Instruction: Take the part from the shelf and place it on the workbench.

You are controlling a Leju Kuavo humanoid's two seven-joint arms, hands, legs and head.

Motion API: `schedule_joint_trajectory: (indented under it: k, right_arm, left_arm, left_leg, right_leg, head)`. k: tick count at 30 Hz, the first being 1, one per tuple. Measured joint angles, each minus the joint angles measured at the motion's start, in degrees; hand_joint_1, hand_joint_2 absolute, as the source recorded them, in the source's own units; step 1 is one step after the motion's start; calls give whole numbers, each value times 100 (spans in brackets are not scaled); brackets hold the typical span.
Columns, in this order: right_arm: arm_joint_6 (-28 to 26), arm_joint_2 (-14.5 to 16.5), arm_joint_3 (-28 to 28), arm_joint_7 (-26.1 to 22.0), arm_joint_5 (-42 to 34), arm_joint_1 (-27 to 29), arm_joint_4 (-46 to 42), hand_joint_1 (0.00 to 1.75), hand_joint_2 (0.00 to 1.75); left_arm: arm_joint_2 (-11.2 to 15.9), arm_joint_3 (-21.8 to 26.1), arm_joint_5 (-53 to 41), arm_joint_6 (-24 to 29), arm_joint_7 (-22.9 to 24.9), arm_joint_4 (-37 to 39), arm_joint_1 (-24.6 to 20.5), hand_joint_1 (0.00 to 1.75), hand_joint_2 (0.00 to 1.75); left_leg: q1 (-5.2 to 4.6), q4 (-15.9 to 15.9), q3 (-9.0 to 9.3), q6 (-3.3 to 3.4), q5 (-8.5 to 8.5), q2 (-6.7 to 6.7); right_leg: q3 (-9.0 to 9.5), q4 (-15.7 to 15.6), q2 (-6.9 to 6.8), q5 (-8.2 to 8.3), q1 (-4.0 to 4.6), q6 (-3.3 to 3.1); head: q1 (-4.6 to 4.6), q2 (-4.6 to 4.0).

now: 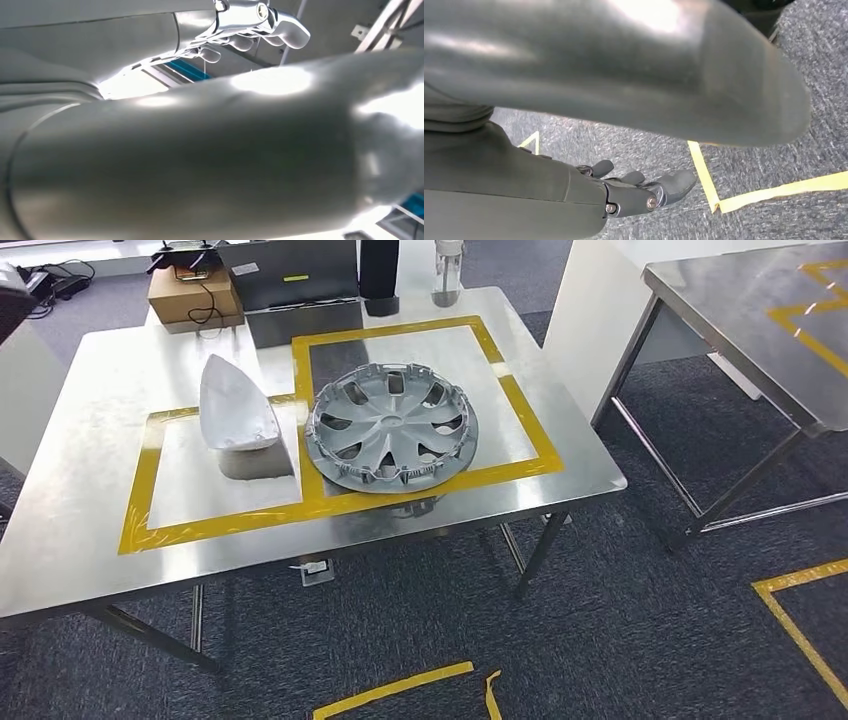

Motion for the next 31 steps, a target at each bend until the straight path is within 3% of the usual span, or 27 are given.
schedule_joint_trajectory:
  k: [2,3,5,7,8,10,12,13,14,16,17,19,22,23,24,26,27,28,29,31]
  right_arm:
    - [28,-28,0,-23,27,-1,0,0,0]
    - [40,-40,0,-28,37,2,0,0,0]
    - [57,-56,0,-43,51,13,0,0,0]
    - [78,-54,0,-88,73,16,0,0,0]
    - [88,-53,0,-112,86,12,0,0,0]
    - [95,-52,0,-134,108,6,0,0,0]
    - [91,-51,0,-109,115,2,0,0,0]
    - [89,-46,0,-95,115,0,0,0,0]
    - [87,-39,0,-93,116,-2,0,0,0]
    - [88,-23,0,-126,133,-8,-1,0,0]
    - [86,-28,0,-144,147,-12,-2,0,0]
    - [84,-36,0,-139,186,-17,-4,0,0]
    - [92,-36,0,-94,233,-7,-4,0,0]
    - [95,-37,0,-95,242,-6,-4,0,0]
    - [96,-38,0,-107,248,-7,-4,0,0]
    - [93,-42,0,-131,260,-17,-4,0,0]
    - [90,-45,0,-137,269,-23,-4,0,0]
    - [87,-49,0,-136,280,-30,-4,0,0]
    - [86,-52,0,-132,289,-39,-4,0,0]
    - [86,-54,0,-126,298,-55,-4,0,0]
  left_arm:
    - [185,-12,174,-27,10,-145,101,0,0]
    - [259,-15,253,-49,8,-196,143,0,0]
    - [363,-19,344,-75,-8,-275,258,0,0]
    - [463,-22,369,-53,-35,-352,389,0,0]
    - [523,-22,378,-35,-45,-388,434,0,0]
    - [634,-20,395,2,-50,-458,509,0,0]
    - [704,-19,377,48,-43,-526,618,0,0]
    - [728,-17,346,70,-40,-557,684,0,0]
    - [749,-14,314,90,-38,-587,742,0,0]
    - [789,14,274,107,-28,-666,820,0,0]
    - [804,39,268,111,-24,-706,845,0,0]
    - [829,106,201,124,-4,-798,922,0,0]
    - [838,171,-23,152,50,-914,1056,0,0]
    - [836,181,-83,158,66,-944,1085,0,0]
    - [836,198,-120,162,76,-974,1106,0,0]
    - [836,246,-141,162,89,-1027,1131,0,0]
    - [835,265,-148,161,96,-1042,1137,0,0]
    - [832,276,-168,160,105,-1049,1142,0,0]
    - [827,283,-205,160,115,-1049,1150,0,0]
    - [819,296,-287,166,127,-1050,1167,0,0]
  left_leg:
    - [-15,35,-49,-22,21,6]
    - [-16,38,-62,-45,40,12]
    - [-2,10,-75,-115,103,18]
    - [3,-17,-98,-181,117,8]
    - [2,44,-135,-204,27,-5]
    - [21,501,-291,-260,-386,-36]
    - [61,1197,-469,-333,-783,-47]
    - [87,1400,-481,-373,-823,-47]
    - [116,1422,-411,-415,-748,-46]
    - [187,895,-17,-527,-456,-43]
    - [193,534,214,-577,-403,-52]
    - [183,111,451,-549,-436,-78]
    - [168,137,327,-335,-392,-86]
    - [167,154,253,-262,-342,-79]
    - [167,160,175,-194,-284,-71]
    - [146,167,24,-102,-159,-60]
    - [125,169,-54,-79,-96,-57]
    - [101,171,-132,-62,-32,-56]
    - [73,173,-212,-51,34,-56]
    - [33,174,-331,-43,133,-60]
  right_leg:
    - [490,-806,0,221,43,-116]
    - [643,-1074,-1,273,65,-158]
    - [719,-1236,-4,309,98,-201]
    - [712,-1340,-18,409,75,-244]
    - [699,-1400,-29,471,51,-274]
    - [632,-1468,-50,587,10,-299]
    - [524,-1461,-59,667,-13,-286]
    - [464,-1445,-66,703,-28,-267]
    - [398,-1417,-73,736,-52,-241]
    - [249,-1317,-82,783,-118,-172]
    - [174,-1259,-79,804,-138,-129]
    - [75,-1187,-58,869,-136,-42]
    - [-6,-1194,-32,975,-120,61]
    - [-59,-1129,-35,876,-124,84]
    - [-131,-961,-38,674,-125,100]
    - [-313,-288,-42,79,-108,104]
    - [-385,98,-41,-135,-95,96]
    - [-408,397,-40,-229,-78,77]
    - [-343,519,-39,-186,-57,41]
    - [-92,382,-35,32,-13,-41]
  head:
    - [-5,1]
    - [-6,1]
    - [-4,1]
    - [0,0]
    - [-6,0]
    - [-21,0]
    - [-32,0]
    - [-31,0]
    - [-31,0]
    - [-32,0]
    - [-42,0]
    - [-55,0]
    - [-52,0]
    - [-44,0]
    - [-37,0]
    - [-14,0]
    - [-9,0]
    - [-4,0]
    - [-4,0]
    - [-3,0]
